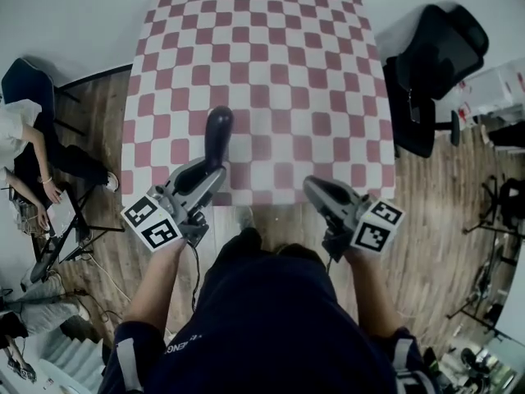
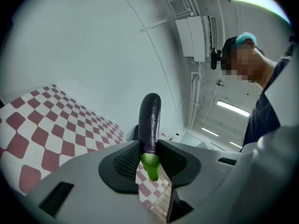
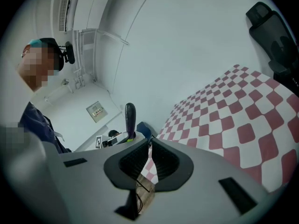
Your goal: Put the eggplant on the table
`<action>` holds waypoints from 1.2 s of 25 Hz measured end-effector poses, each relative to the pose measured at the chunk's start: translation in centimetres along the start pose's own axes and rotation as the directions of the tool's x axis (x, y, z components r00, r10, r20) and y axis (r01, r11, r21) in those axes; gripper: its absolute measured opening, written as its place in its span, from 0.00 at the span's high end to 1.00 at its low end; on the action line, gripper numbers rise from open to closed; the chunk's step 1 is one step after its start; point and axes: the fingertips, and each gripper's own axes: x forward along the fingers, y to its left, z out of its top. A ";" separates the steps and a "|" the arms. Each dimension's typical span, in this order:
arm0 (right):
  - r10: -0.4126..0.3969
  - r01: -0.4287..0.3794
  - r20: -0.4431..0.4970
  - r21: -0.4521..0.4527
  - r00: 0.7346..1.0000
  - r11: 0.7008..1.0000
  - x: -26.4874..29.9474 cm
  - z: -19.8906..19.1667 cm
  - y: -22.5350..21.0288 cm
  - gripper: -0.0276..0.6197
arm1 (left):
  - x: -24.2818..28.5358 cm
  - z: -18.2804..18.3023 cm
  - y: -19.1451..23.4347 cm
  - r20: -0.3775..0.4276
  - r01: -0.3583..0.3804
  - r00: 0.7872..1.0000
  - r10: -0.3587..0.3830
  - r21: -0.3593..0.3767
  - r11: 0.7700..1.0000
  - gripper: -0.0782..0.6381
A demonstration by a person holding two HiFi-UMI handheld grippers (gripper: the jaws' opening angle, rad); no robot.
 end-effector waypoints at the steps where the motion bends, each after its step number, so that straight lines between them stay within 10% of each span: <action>1: 0.001 -0.001 0.002 0.000 1.000 1.000 0.3 0.0 -0.4 0.93 | 0.3 -0.1 0.6 -0.003 -0.004 1.000 0.004 0.003 1.000 0.70; 19: 0.047 -0.046 -0.148 0.014 0.988 0.999 5.8 4.1 -8.5 0.93 | 7.3 -1.7 12.5 -0.139 -0.201 0.970 0.202 0.020 0.979 0.70; 30: 0.081 -0.063 -0.249 0.079 0.965 0.995 5.9 4.2 -14.8 0.93 | 14.1 -6.8 21.7 -0.337 -0.390 0.852 0.400 0.102 0.915 0.70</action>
